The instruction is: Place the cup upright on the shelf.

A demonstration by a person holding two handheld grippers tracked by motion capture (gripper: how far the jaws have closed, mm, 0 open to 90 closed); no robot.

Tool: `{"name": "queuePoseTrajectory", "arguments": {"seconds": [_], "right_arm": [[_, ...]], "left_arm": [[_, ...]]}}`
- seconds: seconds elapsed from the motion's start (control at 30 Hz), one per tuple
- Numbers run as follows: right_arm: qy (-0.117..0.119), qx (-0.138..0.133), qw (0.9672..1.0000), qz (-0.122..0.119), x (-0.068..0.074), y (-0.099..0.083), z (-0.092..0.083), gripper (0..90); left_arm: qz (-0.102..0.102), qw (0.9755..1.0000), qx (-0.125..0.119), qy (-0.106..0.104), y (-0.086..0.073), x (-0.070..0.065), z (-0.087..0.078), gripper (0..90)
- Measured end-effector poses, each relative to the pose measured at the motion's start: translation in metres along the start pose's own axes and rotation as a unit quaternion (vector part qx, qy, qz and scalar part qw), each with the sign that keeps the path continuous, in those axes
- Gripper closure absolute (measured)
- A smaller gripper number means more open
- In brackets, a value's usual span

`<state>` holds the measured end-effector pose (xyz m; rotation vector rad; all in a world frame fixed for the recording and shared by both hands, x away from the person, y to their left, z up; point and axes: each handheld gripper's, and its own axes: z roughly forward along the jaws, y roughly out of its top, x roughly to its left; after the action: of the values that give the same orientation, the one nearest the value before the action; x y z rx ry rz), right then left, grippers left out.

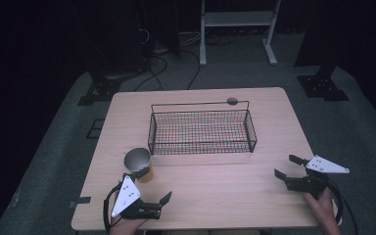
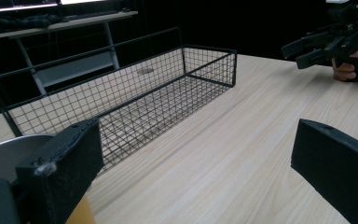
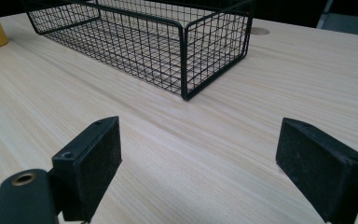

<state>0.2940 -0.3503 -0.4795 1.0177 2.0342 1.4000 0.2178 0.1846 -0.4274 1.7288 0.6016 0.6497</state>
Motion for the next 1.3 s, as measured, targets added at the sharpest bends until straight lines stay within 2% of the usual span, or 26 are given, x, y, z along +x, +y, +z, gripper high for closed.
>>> {"name": "queuePoseTrajectory", "arguments": {"seconds": [0.2,0.5,0.77,1.13,1.3], "right_arm": [[0.0,0.0,1.0,0.001,0.0,0.0,0.0,13.2],[0.0,0.0,1.0,0.001,0.0,0.0,0.0,13.2],[0.001,0.0,1.0,0.002,0.0,0.0,0.0,13.2],[0.001,0.0,1.0,0.002,0.0,0.0,0.0,13.1],[0.001,0.001,1.0,0.002,0.0,0.0,0.0,13.1]], "left_arm": [[0.001,1.0,-0.006,0.007,-0.001,0.003,-0.01,1.7],[-0.007,0.9992,-0.018,0.034,-0.004,0.013,-0.025,1.7],[-0.005,0.9981,-0.025,0.056,-0.003,0.024,-0.033,1.7],[-0.003,0.9972,-0.018,0.073,-0.004,0.041,-0.032,0.0],[0.0,0.9971,-0.005,0.077,-0.006,0.051,-0.027,0.0]]}}
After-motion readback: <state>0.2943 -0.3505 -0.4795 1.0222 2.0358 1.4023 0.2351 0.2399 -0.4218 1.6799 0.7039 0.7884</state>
